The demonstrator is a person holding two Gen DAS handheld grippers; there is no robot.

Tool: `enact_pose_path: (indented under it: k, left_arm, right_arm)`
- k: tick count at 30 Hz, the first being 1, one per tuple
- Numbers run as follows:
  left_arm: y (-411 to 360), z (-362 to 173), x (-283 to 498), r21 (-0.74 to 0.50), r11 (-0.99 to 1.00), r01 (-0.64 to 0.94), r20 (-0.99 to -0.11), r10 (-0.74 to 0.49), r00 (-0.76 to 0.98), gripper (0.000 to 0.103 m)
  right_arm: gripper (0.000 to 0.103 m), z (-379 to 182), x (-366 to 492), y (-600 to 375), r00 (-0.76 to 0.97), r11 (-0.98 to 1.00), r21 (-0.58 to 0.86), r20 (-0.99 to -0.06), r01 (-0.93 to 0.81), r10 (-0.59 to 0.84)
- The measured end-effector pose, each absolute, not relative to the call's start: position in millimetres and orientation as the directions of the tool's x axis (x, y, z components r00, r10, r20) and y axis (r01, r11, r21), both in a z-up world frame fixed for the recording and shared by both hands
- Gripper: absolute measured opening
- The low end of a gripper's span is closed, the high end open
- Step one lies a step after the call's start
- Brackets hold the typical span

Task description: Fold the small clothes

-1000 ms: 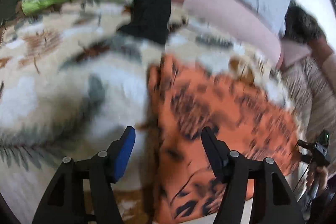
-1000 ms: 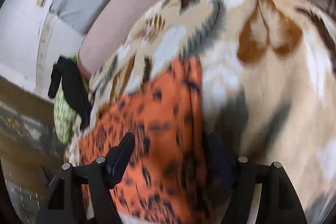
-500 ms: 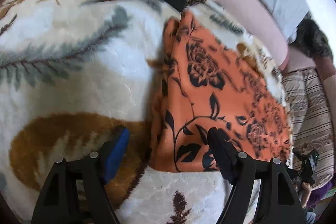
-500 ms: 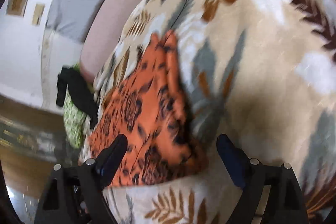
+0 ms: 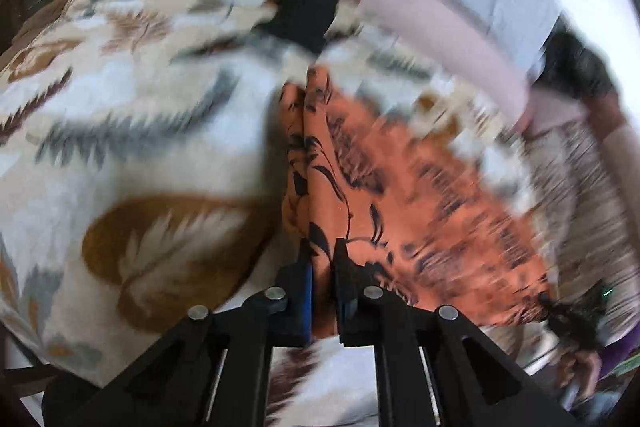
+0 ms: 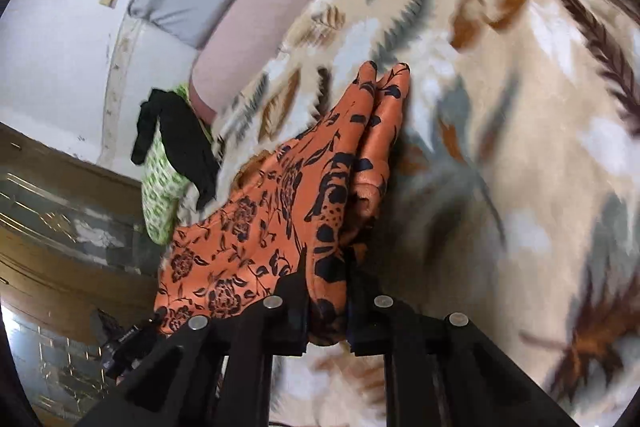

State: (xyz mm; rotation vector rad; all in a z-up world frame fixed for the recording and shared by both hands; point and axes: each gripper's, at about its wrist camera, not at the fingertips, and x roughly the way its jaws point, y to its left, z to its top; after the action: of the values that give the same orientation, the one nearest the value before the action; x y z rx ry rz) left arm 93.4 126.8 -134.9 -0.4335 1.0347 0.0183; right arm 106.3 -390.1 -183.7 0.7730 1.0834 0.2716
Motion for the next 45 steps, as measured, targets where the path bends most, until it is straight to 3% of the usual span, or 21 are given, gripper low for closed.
enact_pose_path:
  k: [2, 3, 5, 6, 7, 12, 16, 17, 18, 21, 23, 25, 30, 32, 35, 37, 38, 39, 42, 44, 45]
  left_arm:
    - [135.9, -170.1, 100.6, -0.297, 0.919, -0.258, -0.885, -0.164, 0.437, 0.028]
    - [145.4, -173.3, 98.9, -0.359, 0.891, -0.278, -0.864, -0.205, 0.460, 0.028]
    - [150.9, -153.2, 93.7, -0.365, 0.883, -0.296, -0.840, -0.176, 0.513, 0.038]
    - [149.7, -140.3, 93.5, -0.340, 0.895, -0.287, -0.823, -0.136, 0.552, 0.039]
    - [144.0, -123.4, 94.3, -0.300, 0.918, -0.261, -0.797, -0.091, 0.597, 0.042]
    - [101.1, -106.9, 109.9, -0.258, 0.961, -0.095, -0.753, -0.138, 0.644, 0.055]
    - [62.5, -133.5, 133.5, -0.216, 0.976, 0.004, -0.787, -0.177, 0.591, 0.055]
    - [56.0, -139.5, 137.9, -0.201, 0.979, 0.025, -0.796, -0.178, 0.579, 0.055]
    - [51.0, -146.7, 141.5, -0.172, 0.985, 0.034, -0.810, -0.161, 0.564, 0.055]
    - [45.6, -160.9, 144.5, -0.146, 0.988, 0.039, -0.816, -0.143, 0.559, 0.056]
    - [46.3, -159.5, 146.7, -0.147, 0.988, 0.042, -0.815, -0.145, 0.561, 0.057]
    - [46.7, -151.1, 145.5, -0.147, 0.988, 0.039, -0.821, -0.144, 0.552, 0.057]
    - [50.5, -138.0, 137.5, -0.155, 0.987, 0.040, -0.780, -0.148, 0.609, 0.062]
    - [49.0, -150.4, 144.5, -0.137, 0.990, 0.038, -0.806, -0.134, 0.576, 0.062]
    - [47.9, -160.1, 149.7, -0.130, 0.991, 0.039, -0.819, -0.130, 0.559, 0.062]
    - [48.2, -149.2, 144.3, -0.149, 0.988, 0.033, -0.818, -0.142, 0.558, 0.062]
    - [48.9, -141.6, 139.1, -0.161, 0.986, 0.036, -0.806, -0.153, 0.571, 0.062]
    - [49.7, -131.8, 130.4, -0.164, 0.985, 0.046, -0.787, -0.158, 0.596, 0.062]
    - [55.0, -117.9, 107.7, -0.159, 0.985, 0.060, -0.763, -0.161, 0.626, 0.063]
    - [61.2, -117.3, 96.1, -0.188, 0.981, 0.045, -0.759, -0.174, 0.627, 0.063]
    - [65.7, -119.3, 90.2, -0.219, 0.975, 0.028, -0.761, -0.189, 0.620, 0.063]
  right_arm:
    - [0.025, -217.3, 100.3, -395.0, 0.397, 0.750, 0.621, -0.762, 0.229, 0.511]
    - [0.032, -230.2, 98.1, -399.4, 0.388, 0.726, 0.638, -0.755, 0.255, 0.528]
    - [0.040, -218.3, 93.4, -404.7, 0.447, 0.718, 0.652, -0.733, 0.244, 0.513]
    - [0.059, -205.6, 92.4, -405.7, 0.483, 0.749, 0.624, -0.737, 0.221, 0.472]
    - [0.069, -193.3, 92.9, -405.4, 0.519, 0.777, 0.596, -0.738, 0.201, 0.432]
    - [0.070, -165.1, 140.3, -391.0, 0.557, 0.800, 0.593, -0.696, 0.089, 0.453]
    - [0.067, -186.3, 204.4, -374.0, 0.509, 0.897, 0.434, -0.792, 0.081, 0.337]
    - [0.054, -194.2, 216.9, -369.5, 0.487, 0.902, 0.426, -0.804, 0.070, 0.342]
    - [0.015, -201.5, 225.6, -370.3, 0.446, 0.907, 0.416, -0.825, 0.062, 0.347]
    - [0.011, -191.1, 227.2, -370.8, 0.504, 0.938, 0.340, -0.822, 0.063, 0.264]
    - [0.011, -205.3, 229.7, -383.7, 0.492, 0.932, 0.336, -0.839, 0.133, 0.233]
    - [0.015, -217.6, 227.7, -399.3, 0.499, 0.885, 0.431, -0.814, 0.175, 0.297]
    - [0.017, -174.1, 201.7, -388.5, 0.606, 0.896, 0.425, -0.749, 0.128, 0.268]
    - [0.017, -161.3, 192.8, -379.0, 0.619, 0.865, 0.497, -0.700, 0.064, 0.357]
    - [0.020, -183.8, 186.7, -361.8, 0.472, 0.767, 0.641, -0.681, 0.014, 0.560]
    - [0.017, -217.6, 183.7, -374.1, 0.406, 0.824, 0.550, -0.790, 0.137, 0.460]
    - [0.010, -225.2, 176.6, -390.8, 0.435, 0.765, 0.612, -0.756, 0.202, 0.490]
    - [0.010, -223.1, 164.0, -408.5, 0.494, 0.691, 0.669, -0.714, 0.272, 0.497]
    - [0.019, -192.4, 128.8, -412.6, 0.592, 0.714, 0.660, -0.679, 0.232, 0.435]
    - [0.037, -189.5, 102.2, -404.0, 0.576, 0.663, 0.718, -0.640, 0.212, 0.509]
    - [0.060, -189.6, 87.6, -397.0, 0.559, 0.641, 0.741, -0.625, 0.202, 0.546]
